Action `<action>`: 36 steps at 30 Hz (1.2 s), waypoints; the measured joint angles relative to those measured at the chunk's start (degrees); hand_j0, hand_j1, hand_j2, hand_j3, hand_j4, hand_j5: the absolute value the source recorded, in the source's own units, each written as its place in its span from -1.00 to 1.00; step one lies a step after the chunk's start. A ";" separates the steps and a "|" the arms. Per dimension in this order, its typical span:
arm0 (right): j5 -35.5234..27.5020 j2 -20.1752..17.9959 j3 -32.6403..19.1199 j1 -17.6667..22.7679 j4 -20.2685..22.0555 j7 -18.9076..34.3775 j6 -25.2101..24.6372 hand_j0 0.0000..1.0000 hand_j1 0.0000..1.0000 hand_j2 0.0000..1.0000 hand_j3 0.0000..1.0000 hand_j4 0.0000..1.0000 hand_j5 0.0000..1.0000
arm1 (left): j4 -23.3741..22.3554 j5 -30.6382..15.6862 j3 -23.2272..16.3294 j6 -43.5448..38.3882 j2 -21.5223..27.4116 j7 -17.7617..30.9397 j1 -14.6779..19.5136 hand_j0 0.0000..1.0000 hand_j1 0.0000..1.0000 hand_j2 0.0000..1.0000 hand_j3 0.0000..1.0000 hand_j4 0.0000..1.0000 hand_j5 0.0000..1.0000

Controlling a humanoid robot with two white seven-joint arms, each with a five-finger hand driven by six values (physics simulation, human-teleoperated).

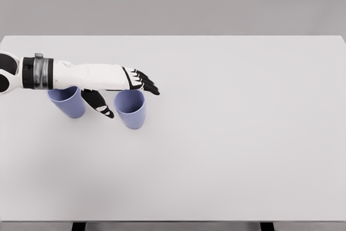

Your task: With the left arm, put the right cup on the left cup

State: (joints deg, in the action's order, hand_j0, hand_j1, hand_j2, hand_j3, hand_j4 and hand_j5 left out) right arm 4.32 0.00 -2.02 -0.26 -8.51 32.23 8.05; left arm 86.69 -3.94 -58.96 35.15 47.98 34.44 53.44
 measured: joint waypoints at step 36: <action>0.00 0.00 0.00 0.00 0.00 0.00 0.00 1.00 1.00 1.00 1.00 1.00 1.00 | -5.84 6.58 1.58 0.00 -3.85 -1.09 -2.99 1.00 1.00 1.00 1.00 1.00 1.00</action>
State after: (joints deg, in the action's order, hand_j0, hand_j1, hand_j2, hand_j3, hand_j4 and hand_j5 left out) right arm 4.32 0.00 -2.02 -0.26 -8.51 32.23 8.05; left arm 80.86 2.65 -57.37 35.15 44.12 33.34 50.45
